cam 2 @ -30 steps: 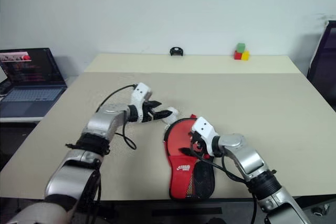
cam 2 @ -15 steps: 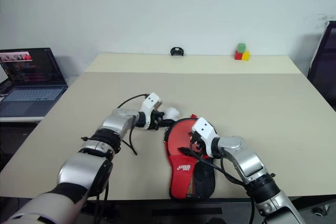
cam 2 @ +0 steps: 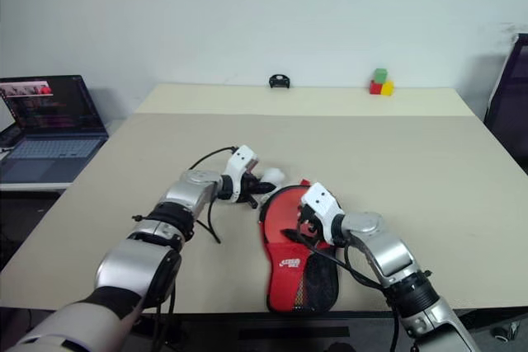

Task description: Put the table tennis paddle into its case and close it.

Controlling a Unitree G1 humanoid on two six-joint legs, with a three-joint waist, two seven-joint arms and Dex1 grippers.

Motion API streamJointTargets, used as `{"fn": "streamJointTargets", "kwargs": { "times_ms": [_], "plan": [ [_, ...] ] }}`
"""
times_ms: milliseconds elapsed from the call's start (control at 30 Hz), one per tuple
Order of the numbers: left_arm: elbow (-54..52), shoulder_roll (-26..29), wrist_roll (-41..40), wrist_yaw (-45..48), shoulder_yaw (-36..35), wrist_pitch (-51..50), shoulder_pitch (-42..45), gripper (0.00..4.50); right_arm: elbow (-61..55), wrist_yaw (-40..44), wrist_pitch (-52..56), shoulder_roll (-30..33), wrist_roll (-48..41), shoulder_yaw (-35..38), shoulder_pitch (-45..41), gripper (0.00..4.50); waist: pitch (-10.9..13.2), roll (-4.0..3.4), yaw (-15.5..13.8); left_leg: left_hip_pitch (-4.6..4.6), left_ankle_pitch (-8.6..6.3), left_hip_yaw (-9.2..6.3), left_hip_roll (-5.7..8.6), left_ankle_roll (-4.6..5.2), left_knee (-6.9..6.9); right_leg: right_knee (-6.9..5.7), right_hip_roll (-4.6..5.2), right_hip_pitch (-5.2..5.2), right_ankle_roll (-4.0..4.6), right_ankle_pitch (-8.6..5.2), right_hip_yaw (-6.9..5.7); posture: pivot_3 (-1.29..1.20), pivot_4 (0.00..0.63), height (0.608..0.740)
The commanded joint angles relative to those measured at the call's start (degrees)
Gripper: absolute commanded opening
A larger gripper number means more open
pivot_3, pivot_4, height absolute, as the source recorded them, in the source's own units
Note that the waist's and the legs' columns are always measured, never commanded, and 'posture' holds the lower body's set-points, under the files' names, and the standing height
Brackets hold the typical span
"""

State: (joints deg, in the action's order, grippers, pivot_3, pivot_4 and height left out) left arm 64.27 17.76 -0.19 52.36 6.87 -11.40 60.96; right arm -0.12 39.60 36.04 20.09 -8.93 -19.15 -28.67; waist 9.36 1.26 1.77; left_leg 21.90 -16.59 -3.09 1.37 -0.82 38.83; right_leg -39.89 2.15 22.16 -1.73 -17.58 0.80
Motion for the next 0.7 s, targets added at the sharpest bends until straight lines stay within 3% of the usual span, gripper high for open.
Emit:
{"fn": "streamJointTargets", "kwargs": {
  "times_ms": [33,700],
  "plan": [
    [1.67,-1.18,1.91,-2.01,0.30,3.65,4.13,0.11,4.82,-0.47,4.67,1.56,2.20,-1.33,1.96,4.09,-0.03,0.05,-0.10,0.00,0.00,0.00,0.00,0.00,0.00,0.00,0.00,-0.01,0.00,0.00,-0.01,0.00,0.150,0.740],
    [12.70,-11.48,15.38,-22.62,4.02,14.89,12.03,0.11,2.02,-3.43,8.24,1.77,2.11,-1.93,7.29,4.09,-0.15,0.14,-0.60,-0.07,0.00,-0.13,0.10,0.00,0.03,0.09,0.03,-0.22,-0.10,0.03,-0.15,0.00,0.150,0.740]
  ]
}}
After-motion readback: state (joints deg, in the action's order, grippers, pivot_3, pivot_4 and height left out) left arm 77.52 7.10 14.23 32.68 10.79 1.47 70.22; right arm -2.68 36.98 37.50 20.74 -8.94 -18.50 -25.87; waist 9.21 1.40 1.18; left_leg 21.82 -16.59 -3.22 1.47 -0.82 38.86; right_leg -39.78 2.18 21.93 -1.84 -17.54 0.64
